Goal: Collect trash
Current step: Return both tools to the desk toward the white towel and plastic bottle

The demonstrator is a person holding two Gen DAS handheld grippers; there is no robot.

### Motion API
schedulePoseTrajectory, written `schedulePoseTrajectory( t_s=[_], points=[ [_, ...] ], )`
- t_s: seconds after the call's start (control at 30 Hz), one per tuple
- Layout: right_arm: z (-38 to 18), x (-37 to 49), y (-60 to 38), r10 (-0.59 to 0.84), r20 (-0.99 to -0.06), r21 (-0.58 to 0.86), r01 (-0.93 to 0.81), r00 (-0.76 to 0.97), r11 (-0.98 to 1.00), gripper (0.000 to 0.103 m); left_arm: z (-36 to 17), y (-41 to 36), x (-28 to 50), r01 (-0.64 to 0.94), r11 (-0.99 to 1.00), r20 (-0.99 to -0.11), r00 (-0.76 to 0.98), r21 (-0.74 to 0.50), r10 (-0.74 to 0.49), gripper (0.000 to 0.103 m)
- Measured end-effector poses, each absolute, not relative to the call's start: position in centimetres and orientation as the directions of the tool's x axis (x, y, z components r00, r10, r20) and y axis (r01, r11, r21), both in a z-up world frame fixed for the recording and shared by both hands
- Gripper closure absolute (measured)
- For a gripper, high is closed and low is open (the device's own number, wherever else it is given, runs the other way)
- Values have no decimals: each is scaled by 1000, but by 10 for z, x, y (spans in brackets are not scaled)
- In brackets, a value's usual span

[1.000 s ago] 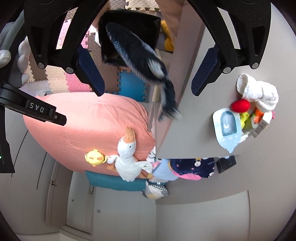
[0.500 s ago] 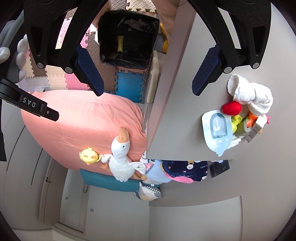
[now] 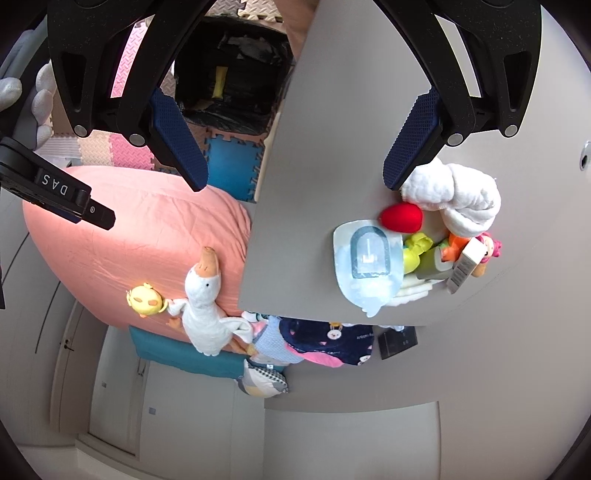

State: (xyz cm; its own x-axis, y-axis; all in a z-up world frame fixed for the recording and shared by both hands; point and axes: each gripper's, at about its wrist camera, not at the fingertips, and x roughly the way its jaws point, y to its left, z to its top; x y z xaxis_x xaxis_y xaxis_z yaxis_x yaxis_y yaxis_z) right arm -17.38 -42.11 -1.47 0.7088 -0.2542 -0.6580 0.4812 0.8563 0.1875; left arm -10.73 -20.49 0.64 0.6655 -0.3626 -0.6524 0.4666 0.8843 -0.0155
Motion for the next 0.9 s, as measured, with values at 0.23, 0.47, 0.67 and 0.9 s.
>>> schedulePoseTrajectory(
  t_s=[0.23,0.47,0.67,0.9],
  points=[
    [-17,-145,-395,-203,-662,192,425,721,884,38,5,-175,-90,400,916,-660,685,-13,-308,11],
    [-20,-119,-371,-118,-649,222,336,752,916,37,2,-146,-68,323,946,-667,702,-13,-249,11],
    [-21,-97,-354,-35,-632,251,247,774,936,31,-7,-125,-48,260,965,-679,705,-19,-203,11],
    [-21,-71,-336,21,-629,253,180,777,951,29,-22,-103,-19,197,979,-723,668,-57,-177,11]
  ],
)
